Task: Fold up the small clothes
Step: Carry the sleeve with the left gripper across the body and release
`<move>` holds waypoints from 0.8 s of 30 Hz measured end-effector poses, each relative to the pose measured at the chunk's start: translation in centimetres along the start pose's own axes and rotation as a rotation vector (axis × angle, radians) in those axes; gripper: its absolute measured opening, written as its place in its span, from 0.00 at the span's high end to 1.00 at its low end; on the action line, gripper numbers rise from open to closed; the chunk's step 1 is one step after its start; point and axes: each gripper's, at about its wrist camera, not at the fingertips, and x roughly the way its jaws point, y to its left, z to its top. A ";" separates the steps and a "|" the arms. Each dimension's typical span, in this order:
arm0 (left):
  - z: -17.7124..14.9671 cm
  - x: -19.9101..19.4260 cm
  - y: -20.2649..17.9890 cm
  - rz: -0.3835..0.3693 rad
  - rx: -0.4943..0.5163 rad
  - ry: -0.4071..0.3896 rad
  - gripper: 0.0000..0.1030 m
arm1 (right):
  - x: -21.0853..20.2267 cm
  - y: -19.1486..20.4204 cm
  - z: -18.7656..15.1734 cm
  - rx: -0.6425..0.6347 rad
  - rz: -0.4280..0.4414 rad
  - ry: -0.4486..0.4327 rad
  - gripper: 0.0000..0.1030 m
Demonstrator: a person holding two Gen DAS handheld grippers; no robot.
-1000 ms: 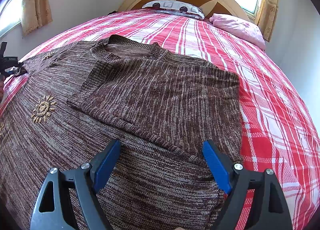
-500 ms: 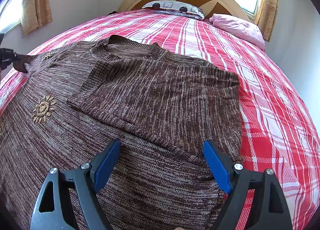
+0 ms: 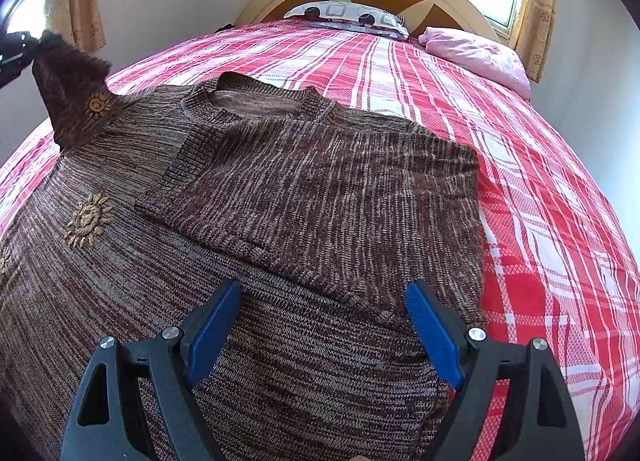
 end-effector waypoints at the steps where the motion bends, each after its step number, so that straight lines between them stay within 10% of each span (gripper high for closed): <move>1: -0.3 0.4 -0.9 -0.020 0.008 0.011 0.92 | 0.0 0.0 0.0 0.000 0.000 0.000 0.17; 14: -8.5 8.2 -9.8 -0.118 0.121 0.243 0.88 | -0.1 -0.7 -0.1 0.037 0.038 -0.013 0.17; 21: -8.8 3.6 -9.7 -0.076 0.274 0.167 0.35 | -0.2 -1.1 -0.2 0.059 0.057 -0.021 0.17; 24: -7.9 2.1 -6.9 0.066 0.324 0.094 0.20 | 0.0 -0.8 -0.1 0.045 0.041 -0.015 0.17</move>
